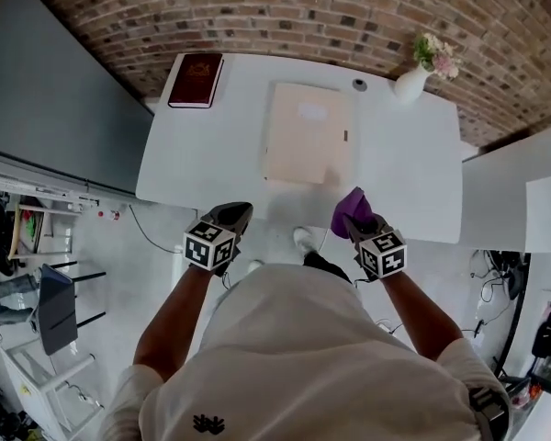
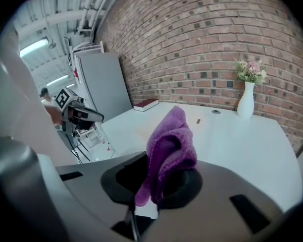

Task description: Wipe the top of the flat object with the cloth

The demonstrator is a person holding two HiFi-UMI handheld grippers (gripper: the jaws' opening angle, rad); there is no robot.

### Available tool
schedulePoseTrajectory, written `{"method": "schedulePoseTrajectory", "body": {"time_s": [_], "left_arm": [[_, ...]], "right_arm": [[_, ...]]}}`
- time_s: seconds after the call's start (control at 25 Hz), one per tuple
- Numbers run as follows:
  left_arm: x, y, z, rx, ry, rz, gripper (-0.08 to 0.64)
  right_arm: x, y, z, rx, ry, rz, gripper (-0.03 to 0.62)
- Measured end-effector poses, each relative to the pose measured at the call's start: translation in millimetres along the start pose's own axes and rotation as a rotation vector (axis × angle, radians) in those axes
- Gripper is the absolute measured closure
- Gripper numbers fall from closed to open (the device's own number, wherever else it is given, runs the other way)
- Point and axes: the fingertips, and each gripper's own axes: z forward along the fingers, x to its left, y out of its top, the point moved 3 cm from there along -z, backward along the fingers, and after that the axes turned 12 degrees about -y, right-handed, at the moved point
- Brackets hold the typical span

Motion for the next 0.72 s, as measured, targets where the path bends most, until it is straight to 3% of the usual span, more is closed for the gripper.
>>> {"method": "schedulePoseTrajectory", "body": {"time_s": [0.16, 0.4, 0.72], "left_arm": [[-19.1, -19.8, -45.0, -0.009, -0.032, 0.008, 0.535], [-46.6, -46.3, -84.9, 0.01, -0.074, 0.085, 0.535], [-65.3, -58.7, -110.4, -0.03, -0.114, 0.096, 0.535]], "right_arm": [[45.1, -10.4, -21.4, -0.003, -0.015, 0.018, 0.515], [103.6, -34.8, -53.7, -0.009, -0.032, 0.052, 0.515], [149.6, -41.4, -85.7, -0.023, -0.028, -0.009, 0.515]]}}
